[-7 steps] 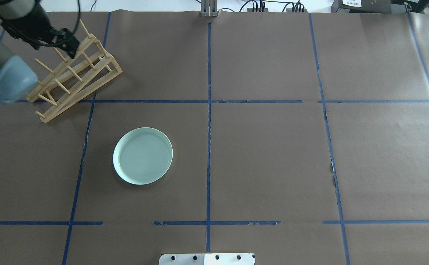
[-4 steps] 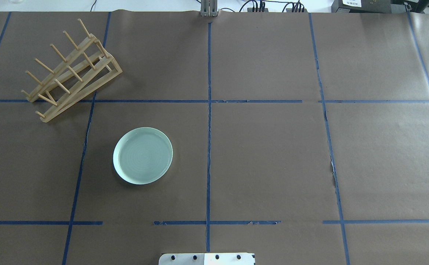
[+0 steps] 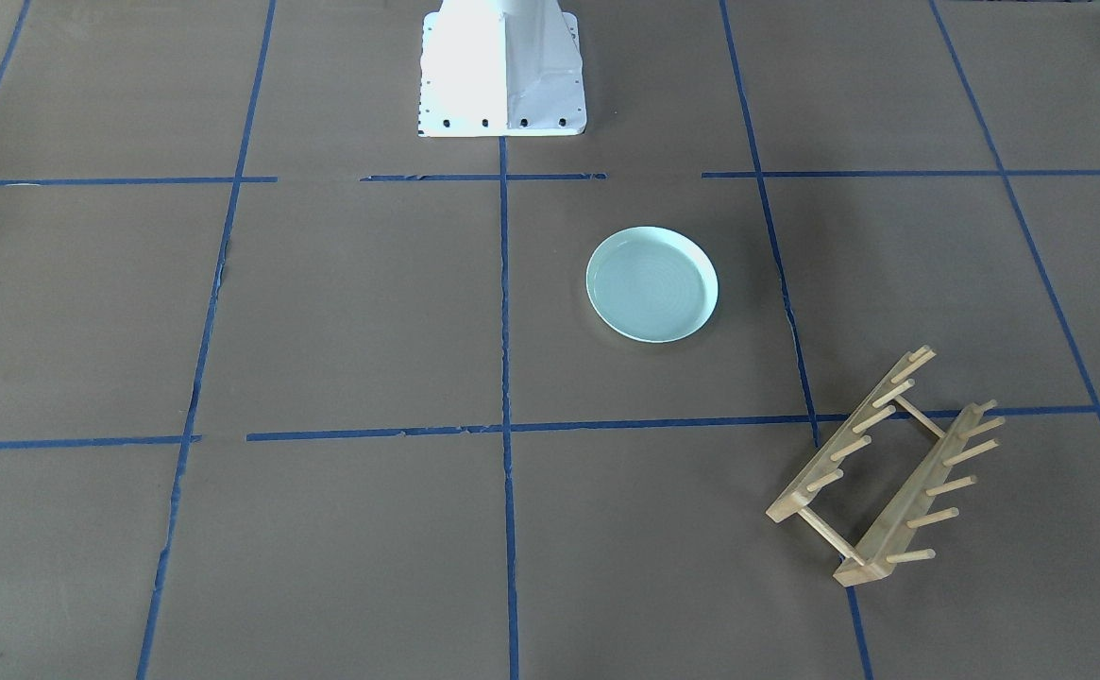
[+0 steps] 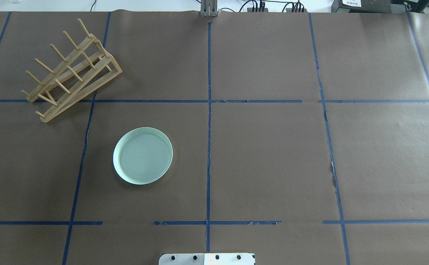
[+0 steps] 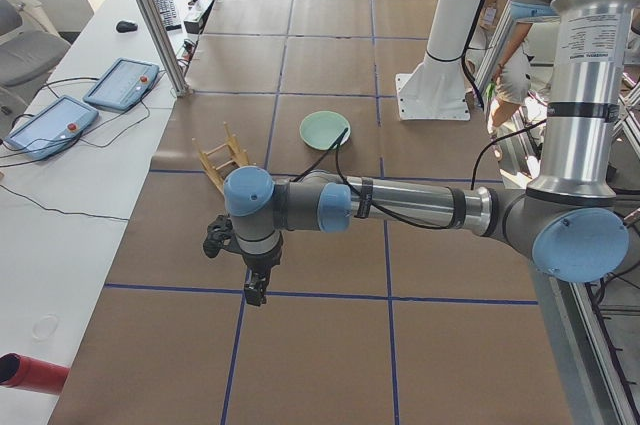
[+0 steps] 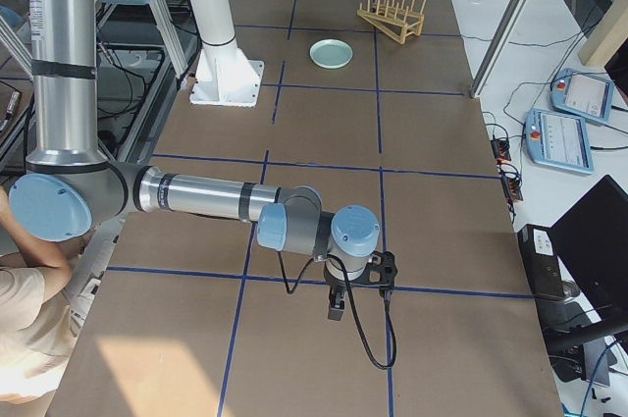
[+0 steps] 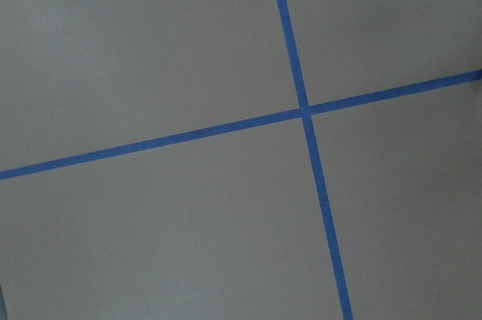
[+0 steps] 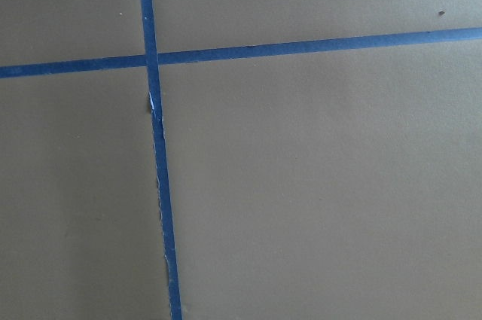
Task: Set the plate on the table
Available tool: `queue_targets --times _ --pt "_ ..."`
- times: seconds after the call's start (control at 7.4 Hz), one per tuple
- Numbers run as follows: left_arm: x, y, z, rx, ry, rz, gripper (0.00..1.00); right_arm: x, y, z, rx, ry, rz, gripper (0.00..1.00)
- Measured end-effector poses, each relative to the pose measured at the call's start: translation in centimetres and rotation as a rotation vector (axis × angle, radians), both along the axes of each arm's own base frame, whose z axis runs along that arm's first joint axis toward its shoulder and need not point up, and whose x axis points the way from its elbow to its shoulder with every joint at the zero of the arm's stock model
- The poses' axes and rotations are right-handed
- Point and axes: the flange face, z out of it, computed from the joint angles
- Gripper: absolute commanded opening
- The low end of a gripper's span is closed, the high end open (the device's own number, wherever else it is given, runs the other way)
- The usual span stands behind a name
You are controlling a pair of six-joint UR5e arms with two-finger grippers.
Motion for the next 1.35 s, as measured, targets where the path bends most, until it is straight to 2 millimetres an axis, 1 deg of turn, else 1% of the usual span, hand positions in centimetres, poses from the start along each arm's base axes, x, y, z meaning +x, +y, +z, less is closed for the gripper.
queue_targets --times 0.27,0.41,0.54,0.68,0.95,1.35 --pt "0.6 1.9 1.0 -0.032 0.111 -0.008 1.0 0.0 0.0 0.0 0.0 0.0 0.0 1.0" --pt "0.7 2.2 1.3 -0.041 0.132 -0.01 1.0 0.0 0.0 0.0 0.0 0.0 0.0 1.0" --pt "0.8 2.2 1.6 -0.049 0.141 -0.011 1.0 0.0 0.0 0.0 0.0 0.0 0.0 1.0" --pt "0.8 2.0 1.4 -0.046 0.142 -0.011 1.0 0.0 0.0 0.0 0.0 0.0 0.0 1.0" --pt "0.6 1.1 0.3 -0.022 0.13 -0.01 1.0 0.0 0.0 0.0 0.0 0.0 0.0 1.0" --pt "0.5 0.8 -0.2 -0.009 0.123 -0.008 1.0 0.0 0.0 -0.1 0.001 0.0 0.0 1.0"
